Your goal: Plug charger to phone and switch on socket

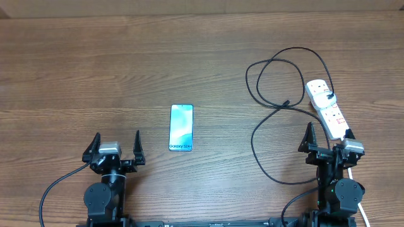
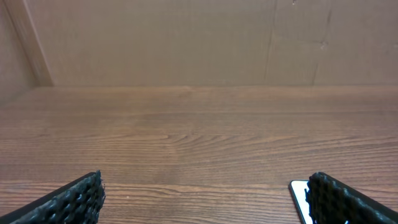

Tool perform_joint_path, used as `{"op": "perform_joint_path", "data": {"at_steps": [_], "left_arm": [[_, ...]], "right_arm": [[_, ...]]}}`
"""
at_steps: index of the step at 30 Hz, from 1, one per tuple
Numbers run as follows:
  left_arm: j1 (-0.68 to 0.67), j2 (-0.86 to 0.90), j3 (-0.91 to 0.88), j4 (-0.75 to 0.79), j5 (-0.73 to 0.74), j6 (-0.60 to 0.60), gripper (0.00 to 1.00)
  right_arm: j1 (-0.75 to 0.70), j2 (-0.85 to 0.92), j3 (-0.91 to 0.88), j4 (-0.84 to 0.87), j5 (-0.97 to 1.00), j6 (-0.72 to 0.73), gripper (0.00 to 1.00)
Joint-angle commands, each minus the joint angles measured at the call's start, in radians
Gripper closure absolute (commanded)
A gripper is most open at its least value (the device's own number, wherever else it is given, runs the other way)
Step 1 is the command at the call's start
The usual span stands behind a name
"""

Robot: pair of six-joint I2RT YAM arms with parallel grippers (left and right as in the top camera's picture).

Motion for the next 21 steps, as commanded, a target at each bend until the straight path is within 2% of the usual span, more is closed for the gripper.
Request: {"op": "perform_joint_path", "data": {"at_steps": [1,9,12,16,21], "left_arm": [[0.007,0.004,-0.005,0.001,0.011,0.008,0.01],[0.007,0.004,-0.005,0.001,0.011,0.009,0.00],[0.007,0.004,-0.005,0.004,-0.035,0.067,0.01],[0.006,0.004,-0.005,0.002,0.000,0.068,0.00],[0.006,0.004,-0.005,0.039,-0.056,0.072,0.00]], "right_arm": [[-0.005,-0.010,-0.011,0.003,-0.001,-0.008,0.00],[-0.005,-0.010,-0.011,0.003,-0.001,-0.008,0.00],[-0.005,-0.010,-0.011,0.003,-0.001,-0.008,0.00],[-0.005,-0.010,-0.011,0.003,-0.001,-0.008,0.00],[-0.005,-0.010,-0.011,0.003,-0.001,-0.008,0.00]]}}
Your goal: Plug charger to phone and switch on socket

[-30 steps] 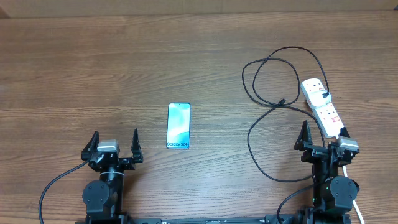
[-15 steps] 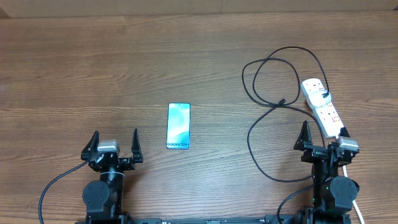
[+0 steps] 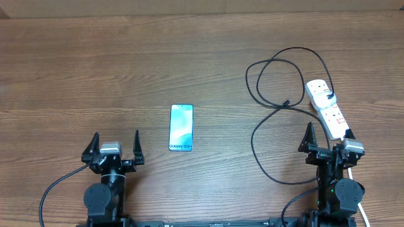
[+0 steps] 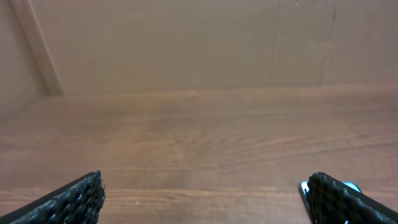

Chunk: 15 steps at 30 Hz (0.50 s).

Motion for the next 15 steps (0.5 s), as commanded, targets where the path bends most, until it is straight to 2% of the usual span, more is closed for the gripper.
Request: {"op": "perform_joint_path", "data": {"at_steps": [1,2,7,15], "left_arm": [[0.006,0.004,-0.004,0.024,-0.031,0.014,0.00],[0.006,0.004,-0.004,0.024,0.014,-0.025,0.00],[0.006,0.004,0.003,0.010,0.163,-0.058,0.01],[0.006,0.004,0.059,-0.077,0.203,-0.122,0.00]], "right_arm": [[-0.005,-0.010,-0.011,0.002,-0.001,-0.008,0.00],[-0.005,-0.010,-0.011,0.002,-0.001,-0.008,0.00],[-0.005,-0.010,-0.011,0.003,-0.001,-0.008,0.00],[-0.005,-0.010,-0.011,0.002,-0.001,-0.008,0.00]]}}
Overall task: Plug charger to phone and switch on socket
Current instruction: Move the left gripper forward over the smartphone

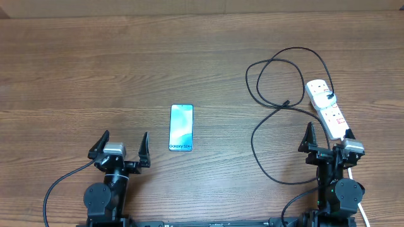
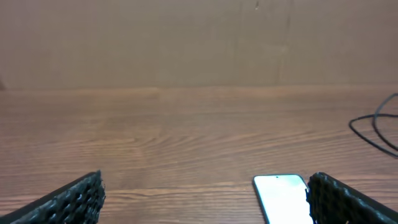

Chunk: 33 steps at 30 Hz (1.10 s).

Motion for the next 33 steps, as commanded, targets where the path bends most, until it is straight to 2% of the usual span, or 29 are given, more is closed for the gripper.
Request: {"op": "perform_joint_path", "data": {"at_steps": [1,6,13,21,26,33], "left_arm": [[0.006,0.003,0.066,-0.070,0.050,-0.048,0.00],[0.006,0.013,0.181,-0.198,0.039,-0.037,0.01],[0.006,0.116,0.340,-0.287,0.046,-0.058,0.00],[0.004,0.379,0.598,-0.377,0.047,-0.128,0.00],[0.001,0.579,0.793,-0.505,0.059,-0.208,0.00],[-0.083,0.820,1.025,-0.706,0.064,-0.240,0.00]], "right_arm": [[-0.005,-0.010,-0.011,0.003,-0.001,-0.008,0.00],[-0.005,-0.010,-0.011,0.003,-0.001,-0.008,0.00],[-0.005,-0.010,-0.011,0.003,-0.001,-0.008,0.00],[-0.005,-0.010,-0.011,0.003,-0.001,-0.008,0.00],[-0.005,-0.010,-0.011,0.003,-0.001,-0.008,0.00],[-0.005,-0.010,-0.011,0.003,-0.001,-0.008,0.00]]}}
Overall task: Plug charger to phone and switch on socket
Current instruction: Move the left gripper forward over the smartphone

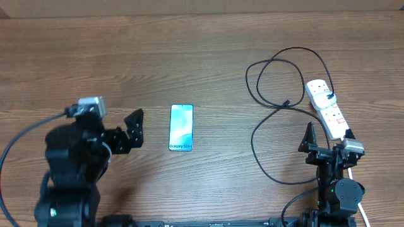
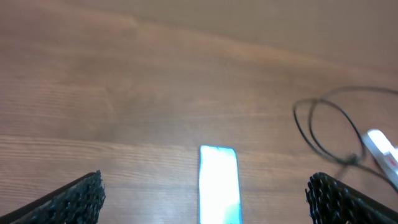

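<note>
The phone (image 1: 181,127) lies face up, screen lit, left of the table's middle. In the left wrist view the phone (image 2: 219,180) shows lengthwise between my open fingers. My left gripper (image 1: 129,131) is raised just left of the phone, open and empty, and the left gripper (image 2: 205,202) looks down on it. The black cable (image 1: 271,120) loops at the right, its free plug end (image 1: 287,103) on the wood. It runs to the white socket strip (image 1: 327,108). My right gripper (image 1: 328,140) rests open near the front edge, beside the strip.
In the left wrist view, the cable loop (image 2: 323,124) and the strip (image 2: 382,149) lie far right of the phone. A cardboard wall runs along the back edge of the table (image 1: 202,44).
My left arm has risen from its low rest and come forward and left of the phone. Its camera now looks down on the phone between the open fingers. The right arm has not moved.
My left gripper sat low at the front edge, open, with the phone just at the right of its view. It then turned slightly away, then toward the phone. Now it is raised beside the phone. Phone, cable, strip and right arm stayed put.
</note>
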Tool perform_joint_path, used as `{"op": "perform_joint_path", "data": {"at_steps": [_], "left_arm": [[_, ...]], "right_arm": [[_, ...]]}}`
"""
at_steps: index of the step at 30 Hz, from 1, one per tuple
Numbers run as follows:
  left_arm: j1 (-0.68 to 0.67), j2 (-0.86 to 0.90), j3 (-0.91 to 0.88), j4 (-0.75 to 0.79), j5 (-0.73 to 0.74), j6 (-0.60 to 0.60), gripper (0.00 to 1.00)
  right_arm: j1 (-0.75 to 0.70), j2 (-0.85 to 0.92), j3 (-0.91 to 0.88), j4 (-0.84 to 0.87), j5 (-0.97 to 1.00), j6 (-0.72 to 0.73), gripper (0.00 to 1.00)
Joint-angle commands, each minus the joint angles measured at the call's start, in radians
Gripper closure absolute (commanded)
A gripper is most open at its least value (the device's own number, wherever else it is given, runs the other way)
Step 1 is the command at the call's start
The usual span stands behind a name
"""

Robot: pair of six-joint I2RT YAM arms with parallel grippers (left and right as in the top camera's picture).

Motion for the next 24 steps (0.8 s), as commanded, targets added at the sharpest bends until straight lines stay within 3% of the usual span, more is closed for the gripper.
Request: {"op": "perform_joint_path", "data": {"at_steps": [1,11,15,24], "left_arm": [[-0.065,0.105,0.116,-0.059,0.001,-0.043,0.00],[-0.363,0.401,0.322,-0.249,-0.263,-0.174,0.00],[-0.434,0.478,0.326,-0.214,-0.263,-0.173,0.00],[-0.436,0.636,0.326,-0.165,-0.166,-0.185,0.00]], "right_arm": [[-0.005,-0.010,-0.011,0.003,-0.001,-0.008,0.00],[-0.005,-0.010,-0.011,0.003,-0.001,-0.008,0.00],[-0.005,-0.010,-0.011,0.003,-0.001,-0.008,0.00],[-0.005,-0.010,-0.011,0.003,-0.001,-0.008,0.00]]}}
